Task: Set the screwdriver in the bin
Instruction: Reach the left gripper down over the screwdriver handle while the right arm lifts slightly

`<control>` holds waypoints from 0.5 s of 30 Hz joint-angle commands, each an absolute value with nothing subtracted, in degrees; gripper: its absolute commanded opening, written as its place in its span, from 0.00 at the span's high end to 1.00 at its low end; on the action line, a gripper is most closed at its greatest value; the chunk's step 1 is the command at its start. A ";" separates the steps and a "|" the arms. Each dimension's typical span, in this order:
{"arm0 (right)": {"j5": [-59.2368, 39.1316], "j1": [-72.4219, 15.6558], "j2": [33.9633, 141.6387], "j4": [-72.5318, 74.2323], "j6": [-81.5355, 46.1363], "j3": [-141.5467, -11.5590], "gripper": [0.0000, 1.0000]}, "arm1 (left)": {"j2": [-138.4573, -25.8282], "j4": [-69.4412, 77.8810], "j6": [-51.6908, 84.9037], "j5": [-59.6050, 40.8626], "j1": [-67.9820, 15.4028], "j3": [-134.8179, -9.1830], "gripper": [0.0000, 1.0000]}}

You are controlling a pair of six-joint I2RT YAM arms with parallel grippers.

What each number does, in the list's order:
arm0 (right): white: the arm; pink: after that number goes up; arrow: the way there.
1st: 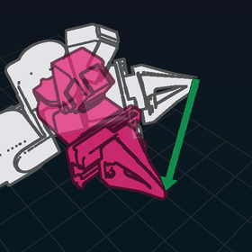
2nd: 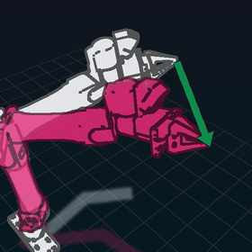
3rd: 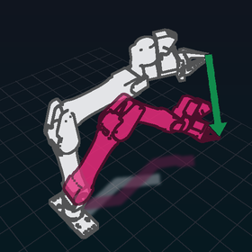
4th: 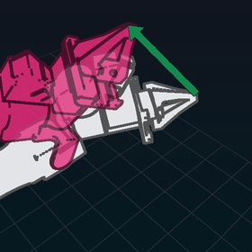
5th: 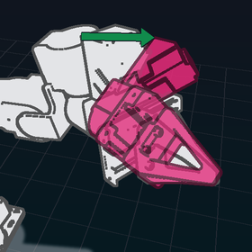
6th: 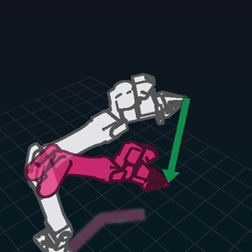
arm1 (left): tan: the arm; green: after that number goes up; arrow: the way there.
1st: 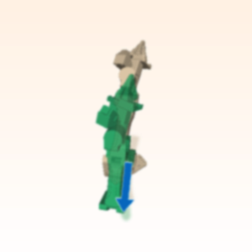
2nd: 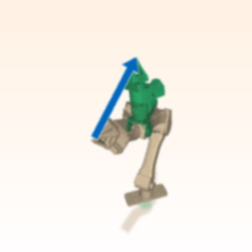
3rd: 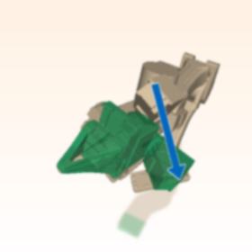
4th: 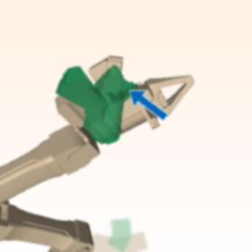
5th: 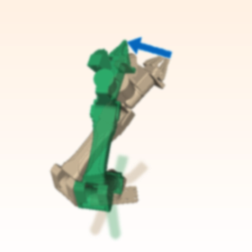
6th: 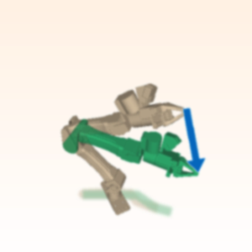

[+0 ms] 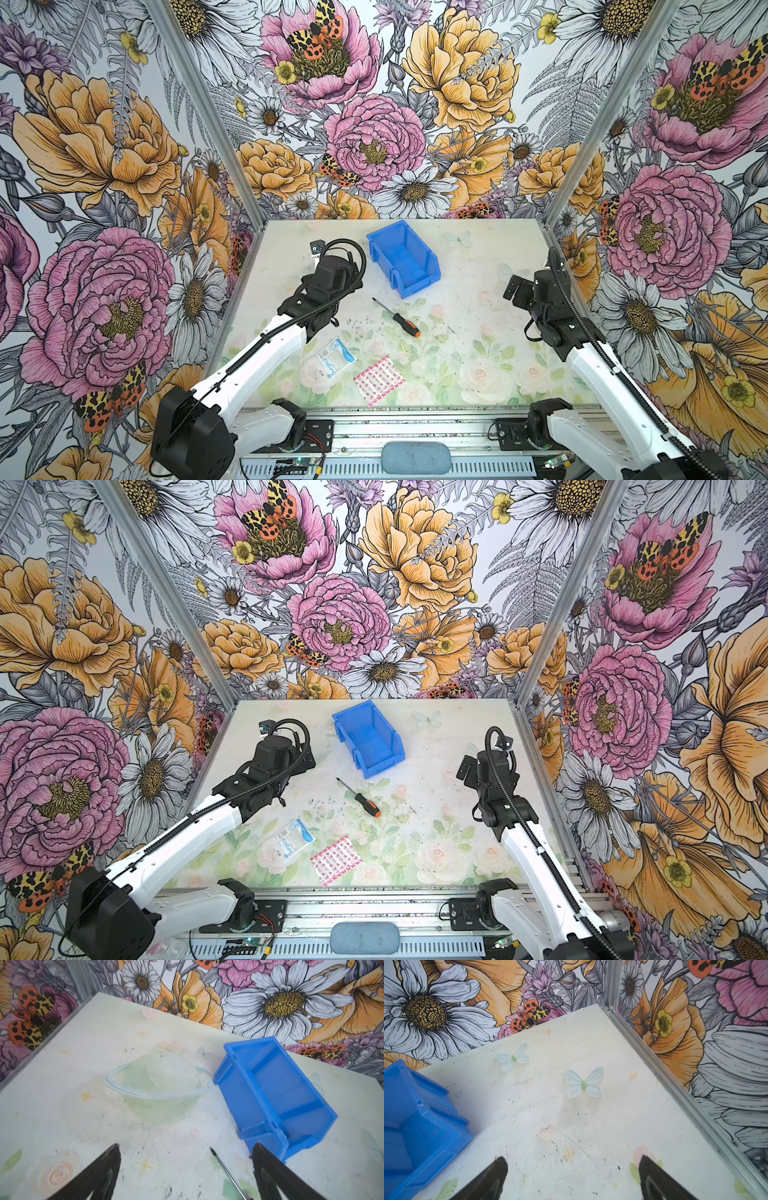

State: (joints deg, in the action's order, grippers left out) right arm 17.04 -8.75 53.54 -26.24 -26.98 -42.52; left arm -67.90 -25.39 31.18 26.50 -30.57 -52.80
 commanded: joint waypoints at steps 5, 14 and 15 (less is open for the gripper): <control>12.57 -12.32 53.92 -32.64 -26.87 -44.91 0.00 | -77.73 -40.37 53.92 19.10 -40.14 -57.19 0.01; 6.89 -13.45 56.46 -34.10 -22.99 -45.07 0.01 | -93.62 -42.31 62.73 18.06 -50.18 -65.14 0.01; 5.72 -13.53 57.48 -34.19 -22.28 -45.37 0.01 | -95.05 -42.34 63.21 18.17 -50.72 -65.98 0.01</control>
